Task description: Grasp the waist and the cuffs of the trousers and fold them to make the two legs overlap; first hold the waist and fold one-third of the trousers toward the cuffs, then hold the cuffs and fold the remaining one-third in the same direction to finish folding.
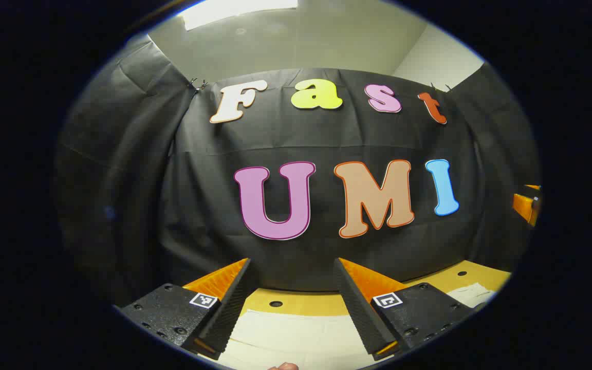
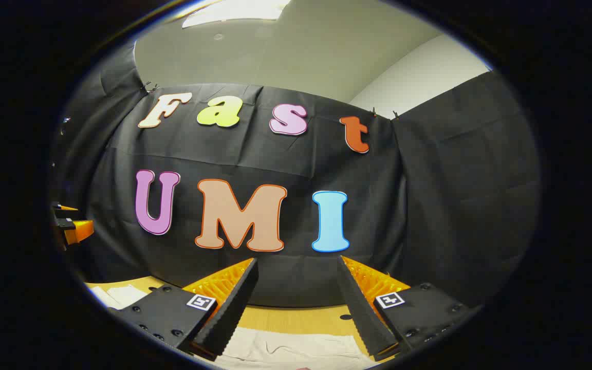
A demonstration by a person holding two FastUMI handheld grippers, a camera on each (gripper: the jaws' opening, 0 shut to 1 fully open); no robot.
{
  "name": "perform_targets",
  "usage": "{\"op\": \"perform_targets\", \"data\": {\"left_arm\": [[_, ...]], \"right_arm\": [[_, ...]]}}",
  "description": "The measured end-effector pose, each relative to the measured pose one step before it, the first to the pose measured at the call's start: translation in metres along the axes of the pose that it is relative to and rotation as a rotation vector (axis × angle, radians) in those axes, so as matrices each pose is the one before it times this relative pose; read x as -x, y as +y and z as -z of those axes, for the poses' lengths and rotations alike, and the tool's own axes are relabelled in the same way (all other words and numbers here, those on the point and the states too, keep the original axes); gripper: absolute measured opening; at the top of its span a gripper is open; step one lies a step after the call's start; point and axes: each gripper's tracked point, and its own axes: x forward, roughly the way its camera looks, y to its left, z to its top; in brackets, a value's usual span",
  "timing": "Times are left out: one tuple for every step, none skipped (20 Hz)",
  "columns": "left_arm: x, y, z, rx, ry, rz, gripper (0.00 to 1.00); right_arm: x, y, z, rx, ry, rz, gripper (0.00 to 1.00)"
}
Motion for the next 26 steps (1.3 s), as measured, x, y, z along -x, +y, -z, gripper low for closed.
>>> {"op": "perform_targets", "data": {"left_arm": [[-0.00286, -0.00294, 0.00089, 0.00023, 0.00283, -0.00118, 0.94], [0.00023, -0.00025, 0.0009, 0.00209, 0.00296, 0.00083, 0.93], [0.00095, 0.00036, 0.0015, 0.00131, 0.00615, 0.00037, 0.94], [-0.00066, -0.00085, -0.0001, 0.00107, 0.00273, 0.00299, 0.93], [-0.00107, -0.00077, 0.00104, -0.0014, 0.0021, 0.00219, 0.94], [-0.00089, -0.00072, -0.00073, -0.00152, -0.00188, 0.00184, 0.94], [-0.00044, -0.00106, -0.00061, -0.00211, -0.00284, 0.00248, 0.94], [-0.00138, -0.00124, -0.00127, -0.00236, -0.00161, 0.00239, 0.93], [-0.00178, -0.0032, -0.00068, -0.00018, -0.0018, 0.00472, 0.94], [-0.00191, -0.00183, -0.00127, 0.00002, -0.00009, 0.00304, 0.94], [-0.00003, -0.00124, 0.00054, 0.00054, -0.00059, 0.00252, 0.94], [0.00012, -0.00118, -0.00005, 0.00033, 0.00146, 0.00177, 0.94], [0.00027, -0.00028, 0.00091, -0.00016, -0.00018, -0.00006, 0.94], [0.00011, -0.00076, -0.00073, 0.0009, -0.00156, 0.00296, 0.94], [-0.00022, -0.00123, 0.00048, -0.00112, -0.00007, -0.00175, 0.94], [-0.00071, 0.00021, -0.00043, -0.00163, 0.00048, -0.00144, 0.94], [0.00076, 0.00061, 0.00079, -0.00106, 0.00053, -0.00232, 0.94], [-0.00017, 0.00045, -0.00006, 0.00008, -0.00091, -0.00243, 0.94], [0.001, -0.00044, 0.00001, 0.00043, -0.00041, -0.00102, 0.94], [-0.00009, 0.00036, -0.00016, -0.00037, 0.0004, -0.00311, 0.93], [0.00213, -0.00035, 0.00096, -0.00075, 0.00084, -0.00142, 0.93], [-0.00064, 0.00021, -0.00083, -0.00147, 0.00062, -0.00213, 0.93], [0.00055, -0.00115, 0.00096, -0.0012, 0.00088, -0.00026, 0.93], [0.00088, -0.00063, -0.00064, -0.00218, -0.00165, -0.00225, 0.94], [0.00106, 0.00005, 0.00008, -0.00257, -0.00159, -0.0016, 0.94], [0.00085, -0.00056, -0.00033, -0.00177, -0.0013, -0.00072, 0.94]], "right_arm": [[-0.0007, -0.00098, 0.00122, 0.00553, -0.0015, -0.00169, 0.97], [-0.00013, 0.00027, 0.00023, 0.00649, -0.00137, -0.00241, 0.97], [0.00034, -0.00102, 0.00053, 0.00606, -0.00017, -0.00289, 0.97], [-0.00032, 0.00103, 0.00079, 0.00615, 0.00059, -0.0034, 0.96], [0.00046, 0.00046, 0.00126, 0.00559, 0.00062, -0.00238, 0.96], [-0.00069, 0.00047, 0.00006, 0.0047, 0.0005, -0.00147, 0.96], [0.00016, -0.00066, 0.0001, 0.0044, -0.00065, -0.0015, 0.96], [0.00007, 0.00034, -0.00015, 0.00457, -0.00068, -0.00132, 0.97], [0.00003, -0.00035, -0.0003, 0.00415, 0.00105, -0.00068, 0.97], [0.00122, -0.00061, 0.00108, 0.00287, 0.00075, -0.00059, 0.97], [-0.00148, 0.00048, 0.00008, 0.00186, 0.00191, 0.00024, 0.97], [0.00044, -0.00101, 0.00067, 0.00021, 0.00135, 0.00089, 0.96], [0.00008, -0.00043, 0.00046, 0.00058, 0.00164, 0.00107, 0.97], [0.00012, -0.00057, 0.0009, 0.0005, 0.00156, 0.00197, 0.97], [-0.00015, -0.00054, 0.00052, 0.00163, 0.00297, 0.00176, 0.97], [-0.00001, -0.00079, 0.00212, 0.00221, 0.00401, -0.00001, 0.97], [-0.00038, -0.00058, 0.00166, 0.0038, 0.00359, 0.00009, 0.97], [-0.00054, -0.00142, 0.00331, 0.00487, 0.00439, 0.00212, 0.97], [-0.00007, -0.00137, 0.00132, 0.00395, 0.00377, 0.00118, 0.96], [0.00122, -0.00291, 0.00201, 0.00187, 0.00338, 0.00212, 0.96], [0.00205, -0.00286, 0.00184, -0.00037, 0.0051, 0.00088, 0.97], [0.00412, -0.00282, 0.002, -0.0008, 0.00472, -0.00006, 0.97], [0.00089, -0.00095, 0.00054, -0.00119, 0.00282, -0.0001, 0.97], [0.00082, -0.00011, 0.00042, -0.00141, 0.00028, 0.00059, 0.97], [-0.00016, -0.00153, -0.00086, -0.00183, 0.00032, 0.00102, 0.97], [-0.00191, 0.0012, -0.00004, -0.00345, 0.00078, -0.0014, 0.97]]}}
